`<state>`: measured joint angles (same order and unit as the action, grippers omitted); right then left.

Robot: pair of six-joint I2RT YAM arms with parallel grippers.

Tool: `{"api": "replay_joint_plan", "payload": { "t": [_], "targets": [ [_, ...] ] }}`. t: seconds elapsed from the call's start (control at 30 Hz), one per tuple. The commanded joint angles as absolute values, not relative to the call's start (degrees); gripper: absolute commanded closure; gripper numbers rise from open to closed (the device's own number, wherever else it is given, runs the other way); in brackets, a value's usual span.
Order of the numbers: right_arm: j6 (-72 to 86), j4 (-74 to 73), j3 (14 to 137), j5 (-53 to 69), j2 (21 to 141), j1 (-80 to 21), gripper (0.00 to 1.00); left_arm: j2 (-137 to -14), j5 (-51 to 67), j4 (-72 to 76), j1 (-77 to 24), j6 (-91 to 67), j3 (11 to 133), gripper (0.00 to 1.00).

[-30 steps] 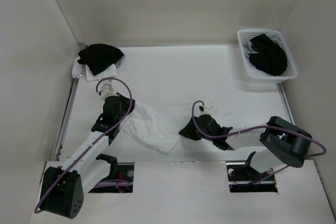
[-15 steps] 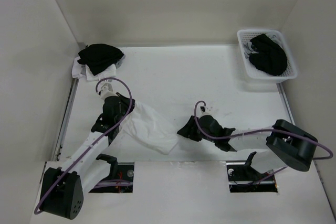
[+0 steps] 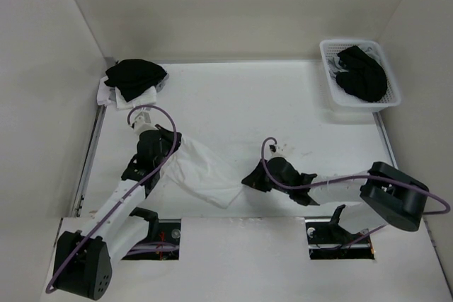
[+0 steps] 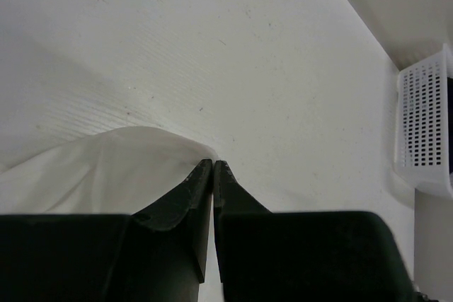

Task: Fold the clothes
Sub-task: Fold the tank top

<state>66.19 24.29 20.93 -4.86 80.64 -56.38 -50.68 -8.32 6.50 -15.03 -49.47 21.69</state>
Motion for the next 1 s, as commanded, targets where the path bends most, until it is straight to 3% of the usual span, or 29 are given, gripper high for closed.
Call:
{"api": "replay_joint_plan", "payload": {
  "t": [0.0,0.2,0.37,0.53,0.77,0.87,0.97],
  "targets": [
    [63.21,26.02,22.50,-9.57,73.68,-57.78,0.92,-47.12,-7.65,6.51,-15.25,-49.75,22.50,0.97],
    [53.62,4.00,28.46,-20.19,51.37,-62.69,0.93,-32.37,-8.35,-4.11,-16.74,-49.66,28.29,0.98],
    [50.89,-15.52,36.19,-33.46,35.36,-73.75,0.93,-20.94,-9.84,-15.27,-18.85,-49.13,35.93,0.98],
    [51.94,-27.67,44.37,-48.48,29.97,-90.96,0.94,-13.81,-10.11,-24.24,-20.34,-49.48,42.00,0.98],
    [57.65,-37.96,55.37,-66.26,34.71,-115.51,0.93,-8.53,-8.71,-32.51,-17.80,-49.13,44.21,0.98],
    [59.50,-37.18,52.31,-64.17,33.67,-111.07,0.94,-8.70,-7.82,-33.40,-16.39,-48.60,40.62,0.98],
    [58.81,-30.70,43.71,-52.00,31.29,-96.51,0.95,-10.10,-7.91,-32.00,-15.86,-48.69,34.48,0.98]
  ]
}}
